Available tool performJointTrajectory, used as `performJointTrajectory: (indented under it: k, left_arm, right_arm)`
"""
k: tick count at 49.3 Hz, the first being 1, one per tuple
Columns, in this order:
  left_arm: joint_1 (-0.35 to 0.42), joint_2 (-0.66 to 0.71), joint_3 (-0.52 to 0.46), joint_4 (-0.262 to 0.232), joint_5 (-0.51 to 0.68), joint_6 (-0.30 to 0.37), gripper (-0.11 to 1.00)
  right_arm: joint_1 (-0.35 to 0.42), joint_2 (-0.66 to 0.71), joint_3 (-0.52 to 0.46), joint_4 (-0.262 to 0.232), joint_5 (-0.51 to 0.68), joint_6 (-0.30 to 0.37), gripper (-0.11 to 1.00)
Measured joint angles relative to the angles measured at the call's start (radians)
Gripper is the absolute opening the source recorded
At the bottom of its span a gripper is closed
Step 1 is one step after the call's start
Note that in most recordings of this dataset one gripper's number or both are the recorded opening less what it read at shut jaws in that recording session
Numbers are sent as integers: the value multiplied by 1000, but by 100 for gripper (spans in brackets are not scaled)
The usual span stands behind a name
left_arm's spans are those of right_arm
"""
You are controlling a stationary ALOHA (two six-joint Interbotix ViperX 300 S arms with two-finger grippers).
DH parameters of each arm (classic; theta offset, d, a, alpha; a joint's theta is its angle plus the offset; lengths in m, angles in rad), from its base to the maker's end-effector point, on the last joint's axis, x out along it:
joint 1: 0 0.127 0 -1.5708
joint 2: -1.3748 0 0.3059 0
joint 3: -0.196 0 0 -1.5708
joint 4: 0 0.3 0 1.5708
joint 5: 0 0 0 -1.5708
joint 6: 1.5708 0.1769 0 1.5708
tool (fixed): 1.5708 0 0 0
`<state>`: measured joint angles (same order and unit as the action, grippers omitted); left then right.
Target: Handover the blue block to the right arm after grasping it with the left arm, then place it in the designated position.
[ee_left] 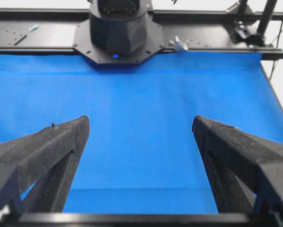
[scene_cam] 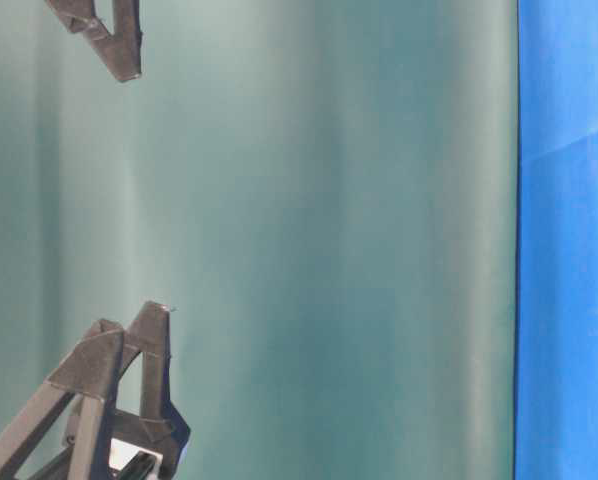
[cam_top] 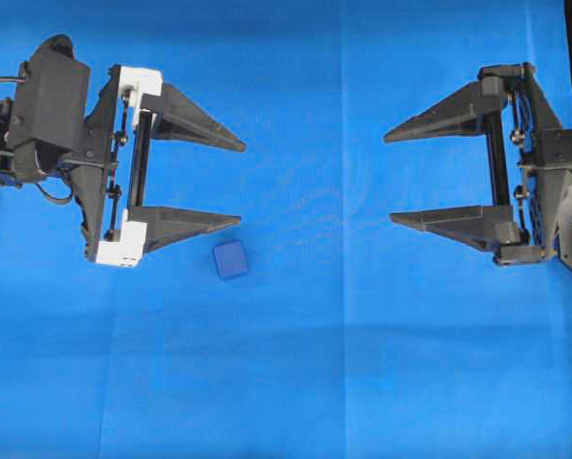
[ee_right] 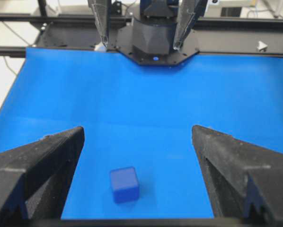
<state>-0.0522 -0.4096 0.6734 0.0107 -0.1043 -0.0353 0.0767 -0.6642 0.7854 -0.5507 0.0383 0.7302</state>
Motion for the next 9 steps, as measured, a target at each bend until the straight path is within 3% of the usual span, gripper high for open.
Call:
performJointTrajectory:
  k: [9]
  left_arm:
    - [0,0,0,0,0,0,93]
  right_arm:
    - [0,2,0,-2,-2,0,86]
